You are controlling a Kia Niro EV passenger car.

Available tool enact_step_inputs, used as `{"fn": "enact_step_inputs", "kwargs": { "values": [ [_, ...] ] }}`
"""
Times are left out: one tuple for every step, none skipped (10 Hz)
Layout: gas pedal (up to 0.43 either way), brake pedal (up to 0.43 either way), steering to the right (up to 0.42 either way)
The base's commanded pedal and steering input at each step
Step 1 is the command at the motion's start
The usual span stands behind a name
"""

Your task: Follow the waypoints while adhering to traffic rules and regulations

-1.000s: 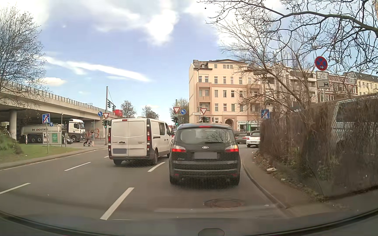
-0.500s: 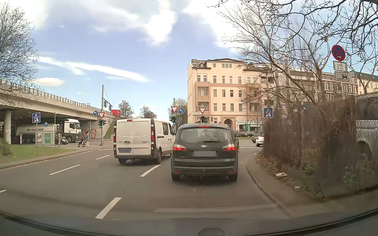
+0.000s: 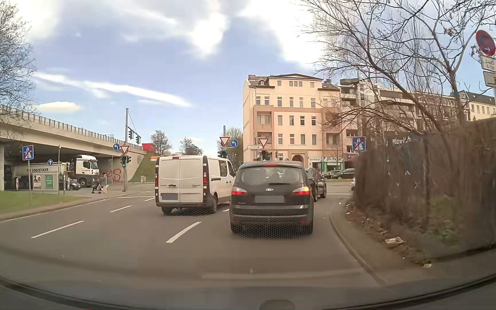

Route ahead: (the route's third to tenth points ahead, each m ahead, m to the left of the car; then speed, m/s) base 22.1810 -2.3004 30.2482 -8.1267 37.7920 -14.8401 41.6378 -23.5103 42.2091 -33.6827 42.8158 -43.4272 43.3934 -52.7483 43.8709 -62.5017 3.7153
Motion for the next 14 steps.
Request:
{"fn": "enact_step_inputs", "kwargs": {
  "values": [
    [0.177,0.0,0.014],
    [0.138,0.0,0.011],
    [0.138,0.0,0.011],
    [0.138,0.0,0.01],
    [0.138,0.0,0.01],
    [0.138,0.0,0.01],
    [0.138,0.0,0.01],
    [0.138,0.0,0.01],
    [0.138,0.0,0.011],
    [0.118,0.0,0.016],
    [0.098,0.0,0.028],
    [0.098,0.0,0.039],
    [0.098,0.0,0.041],
    [0.087,0.0,0.046]
  ]
}}
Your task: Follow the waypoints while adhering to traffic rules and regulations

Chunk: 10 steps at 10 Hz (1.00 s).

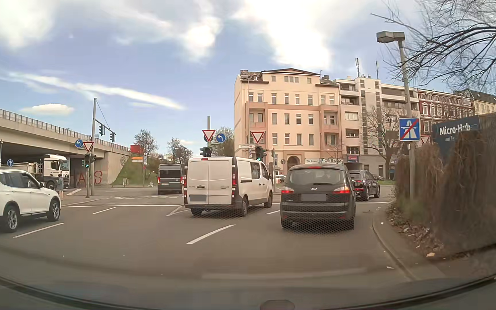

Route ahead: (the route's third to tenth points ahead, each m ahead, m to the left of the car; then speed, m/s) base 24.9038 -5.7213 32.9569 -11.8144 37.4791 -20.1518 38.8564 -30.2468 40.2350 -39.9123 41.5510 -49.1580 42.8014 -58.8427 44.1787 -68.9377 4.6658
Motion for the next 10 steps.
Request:
{"fn": "enact_step_inputs", "kwargs": {
  "values": [
    [0.067,0.0,0.053],
    [0.067,0.0,0.051],
    [0.079,0.0,0.065],
    [0.079,0.0,0.079],
    [0.079,0.0,0.085],
    [0.079,0.0,0.085],
    [0.079,0.0,0.085],
    [0.079,0.0,0.085],
    [0.079,0.0,0.085],
    [0.079,0.0,0.085]
  ]
}}
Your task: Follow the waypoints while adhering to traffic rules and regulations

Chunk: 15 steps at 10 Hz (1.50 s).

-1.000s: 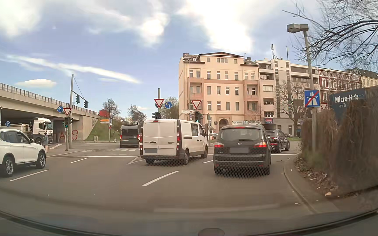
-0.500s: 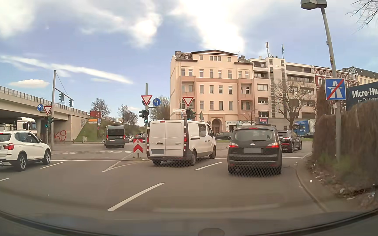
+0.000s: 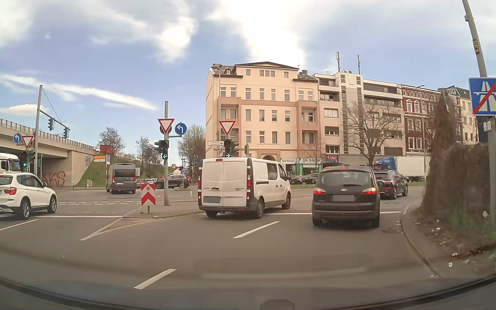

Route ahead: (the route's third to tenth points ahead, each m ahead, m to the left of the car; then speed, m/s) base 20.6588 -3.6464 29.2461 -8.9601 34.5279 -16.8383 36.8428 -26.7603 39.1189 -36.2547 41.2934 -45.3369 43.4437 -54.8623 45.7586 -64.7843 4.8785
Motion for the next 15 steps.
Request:
{"fn": "enact_step_inputs", "kwargs": {
  "values": [
    [0.079,0.0,0.086],
    [0.079,0.0,0.086],
    [0.087,0.0,0.087],
    [0.13,0.0,0.087],
    [0.177,0.0,0.093],
    [0.209,0.0,0.106],
    [0.22,0.0,0.126],
    [0.228,0.0,0.137],
    [0.228,0.0,0.138],
    [0.228,0.0,0.139],
    [0.228,0.0,0.142],
    [0.228,0.0,0.147],
    [0.228,0.0,0.148],
    [0.228,0.0,0.15],
    [0.228,0.0,0.156]
  ]
}}
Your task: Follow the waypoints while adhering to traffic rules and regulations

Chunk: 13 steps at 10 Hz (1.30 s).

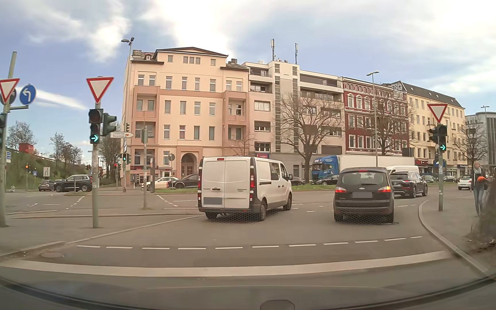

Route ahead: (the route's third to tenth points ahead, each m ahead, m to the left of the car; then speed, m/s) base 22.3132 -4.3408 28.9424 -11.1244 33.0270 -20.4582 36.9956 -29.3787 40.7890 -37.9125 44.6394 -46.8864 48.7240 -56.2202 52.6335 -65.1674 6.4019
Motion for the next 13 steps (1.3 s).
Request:
{"fn": "enact_step_inputs", "kwargs": {
  "values": [
    [0.209,0.0,0.159],
    [0.189,0.0,0.158],
    [0.157,0.0,0.154],
    [0.138,0.0,0.151],
    [0.098,0.0,0.15],
    [0.067,0.0,0.149],
    [0.039,0.0,0.147],
    [0.039,0.0,0.146],
    [0.047,0.0,0.142],
    [0.047,0.0,0.139],
    [0.059,0.0,0.137],
    [0.067,0.0,0.135],
    [0.067,0.0,0.134]
  ]
}}
